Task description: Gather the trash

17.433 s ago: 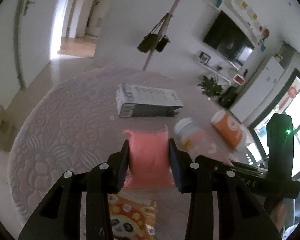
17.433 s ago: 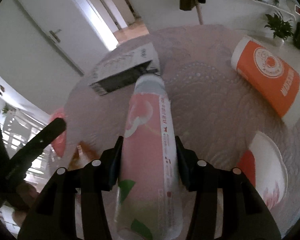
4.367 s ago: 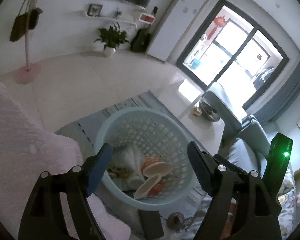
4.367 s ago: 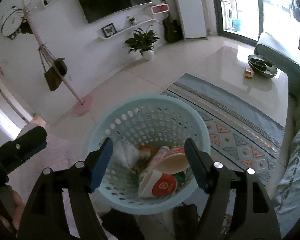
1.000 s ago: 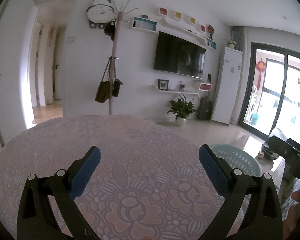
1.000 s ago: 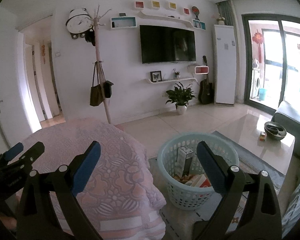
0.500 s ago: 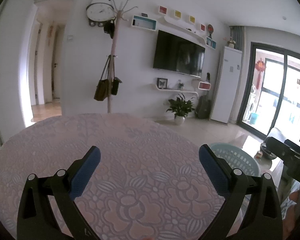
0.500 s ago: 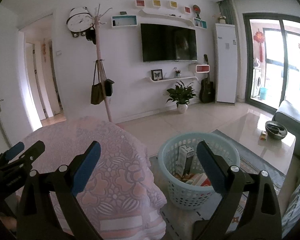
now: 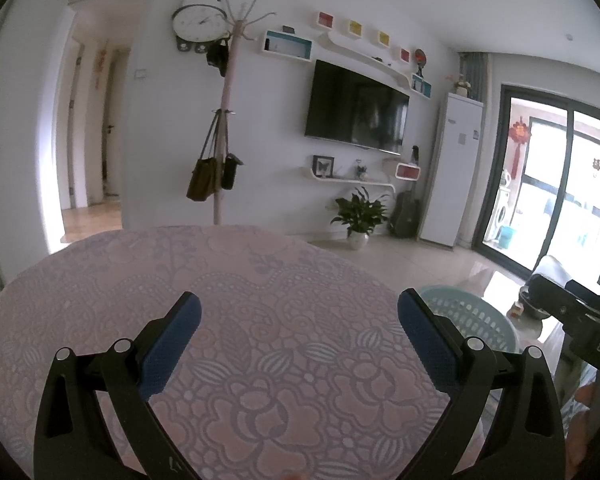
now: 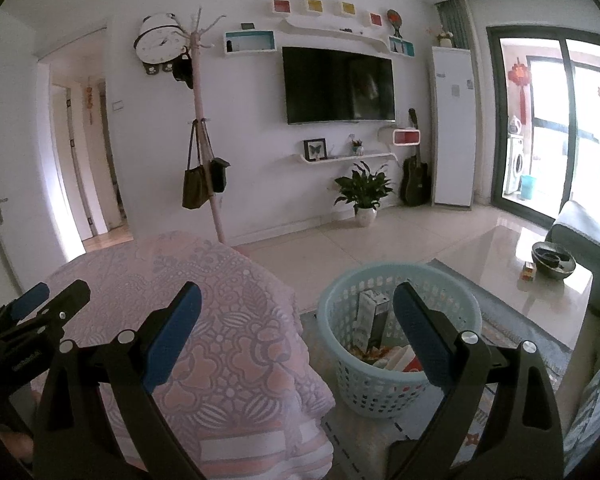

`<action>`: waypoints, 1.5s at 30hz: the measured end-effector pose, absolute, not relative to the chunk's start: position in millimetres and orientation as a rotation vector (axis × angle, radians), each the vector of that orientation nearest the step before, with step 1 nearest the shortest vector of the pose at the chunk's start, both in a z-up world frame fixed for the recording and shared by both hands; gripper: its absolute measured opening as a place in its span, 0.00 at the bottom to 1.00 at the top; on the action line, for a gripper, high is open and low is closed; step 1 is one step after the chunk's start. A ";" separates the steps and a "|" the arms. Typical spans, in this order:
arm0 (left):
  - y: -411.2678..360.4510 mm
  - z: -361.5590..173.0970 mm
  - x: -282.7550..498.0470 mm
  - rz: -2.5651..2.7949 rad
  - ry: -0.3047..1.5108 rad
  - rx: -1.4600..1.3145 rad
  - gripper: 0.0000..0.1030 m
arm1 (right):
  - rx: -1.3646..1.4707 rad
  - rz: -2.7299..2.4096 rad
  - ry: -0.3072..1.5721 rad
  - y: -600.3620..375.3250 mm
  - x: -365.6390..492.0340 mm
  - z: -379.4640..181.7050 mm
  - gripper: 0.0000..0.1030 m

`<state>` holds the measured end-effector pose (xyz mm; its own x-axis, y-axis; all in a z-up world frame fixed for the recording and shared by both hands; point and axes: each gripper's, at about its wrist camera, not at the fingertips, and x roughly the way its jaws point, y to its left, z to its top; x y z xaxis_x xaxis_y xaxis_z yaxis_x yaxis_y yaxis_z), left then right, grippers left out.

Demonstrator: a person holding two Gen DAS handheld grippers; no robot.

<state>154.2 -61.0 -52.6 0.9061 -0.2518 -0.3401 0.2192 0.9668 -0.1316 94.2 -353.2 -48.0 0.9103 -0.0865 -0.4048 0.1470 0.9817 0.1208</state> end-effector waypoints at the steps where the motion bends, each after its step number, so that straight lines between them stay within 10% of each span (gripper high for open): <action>1: -61.3 -52.9 153.9 -0.243 0.363 -0.091 0.93 | 0.148 -0.121 0.409 -352.2 94.3 -48.0 0.89; 45: -76.7 -55.9 142.8 -0.226 0.363 -0.100 0.93 | 0.127 -0.101 0.428 -339.5 104.5 -46.9 0.89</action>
<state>142.8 -76.7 -55.9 0.9099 -0.2369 -0.3406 0.2012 0.9699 -0.1372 104.5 -339.5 -46.9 0.9050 -0.0711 -0.4194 0.1246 0.9870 0.1014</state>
